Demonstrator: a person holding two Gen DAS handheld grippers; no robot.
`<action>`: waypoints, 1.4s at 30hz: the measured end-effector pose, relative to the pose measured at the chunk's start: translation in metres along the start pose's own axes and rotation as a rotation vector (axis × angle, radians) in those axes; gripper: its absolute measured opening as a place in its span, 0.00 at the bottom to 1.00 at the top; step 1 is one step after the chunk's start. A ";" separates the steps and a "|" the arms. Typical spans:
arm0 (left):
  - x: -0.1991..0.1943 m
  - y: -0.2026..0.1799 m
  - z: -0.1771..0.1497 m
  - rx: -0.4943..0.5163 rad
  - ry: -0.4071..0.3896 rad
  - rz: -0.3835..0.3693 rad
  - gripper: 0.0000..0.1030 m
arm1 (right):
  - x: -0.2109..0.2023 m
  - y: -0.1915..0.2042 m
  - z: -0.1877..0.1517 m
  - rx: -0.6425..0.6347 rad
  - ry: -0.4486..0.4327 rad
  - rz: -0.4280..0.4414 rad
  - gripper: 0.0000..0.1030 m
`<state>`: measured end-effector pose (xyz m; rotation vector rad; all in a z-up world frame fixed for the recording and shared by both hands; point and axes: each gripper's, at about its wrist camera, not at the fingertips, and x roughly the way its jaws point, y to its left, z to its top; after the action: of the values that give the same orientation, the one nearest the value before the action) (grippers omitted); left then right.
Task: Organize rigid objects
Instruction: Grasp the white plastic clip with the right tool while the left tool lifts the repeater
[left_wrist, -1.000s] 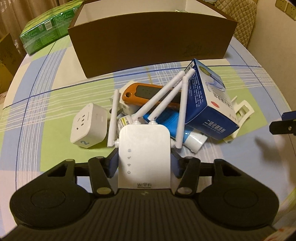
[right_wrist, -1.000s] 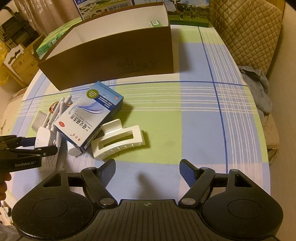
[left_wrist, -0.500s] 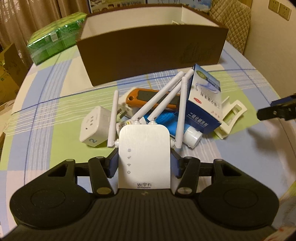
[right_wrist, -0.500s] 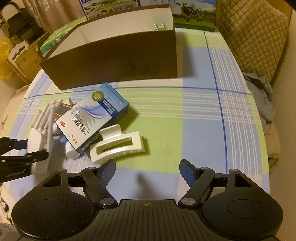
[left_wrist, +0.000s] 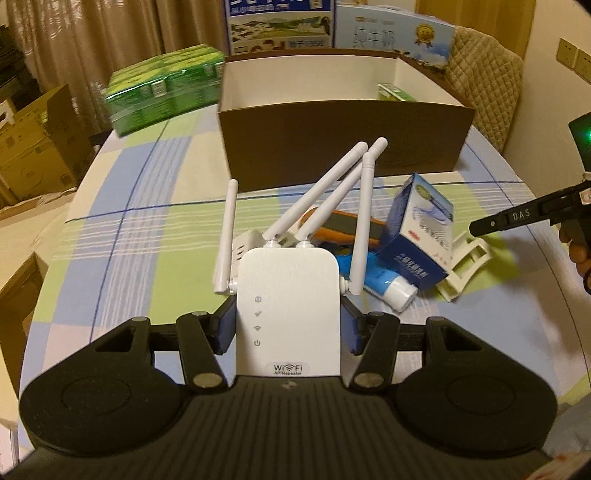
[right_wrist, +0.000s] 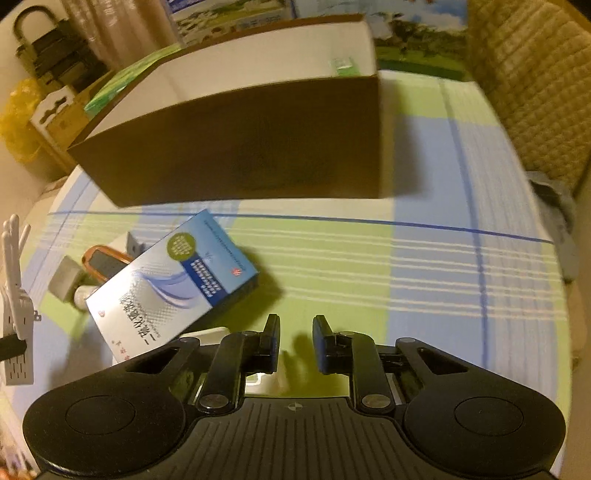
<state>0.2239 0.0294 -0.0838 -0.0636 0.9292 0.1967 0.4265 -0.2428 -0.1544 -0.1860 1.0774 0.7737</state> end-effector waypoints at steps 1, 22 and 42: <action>-0.001 0.003 -0.002 -0.004 0.002 0.004 0.50 | 0.003 0.001 0.001 -0.010 0.013 0.010 0.17; -0.005 0.018 -0.013 -0.023 0.033 0.004 0.50 | -0.038 0.040 -0.057 -0.142 0.141 0.065 0.32; -0.012 0.016 -0.011 -0.002 0.022 -0.009 0.50 | 0.001 0.101 -0.056 -0.370 0.179 -0.002 0.37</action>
<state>0.2053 0.0415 -0.0801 -0.0717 0.9501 0.1889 0.3215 -0.1962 -0.1602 -0.5787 1.0942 0.9646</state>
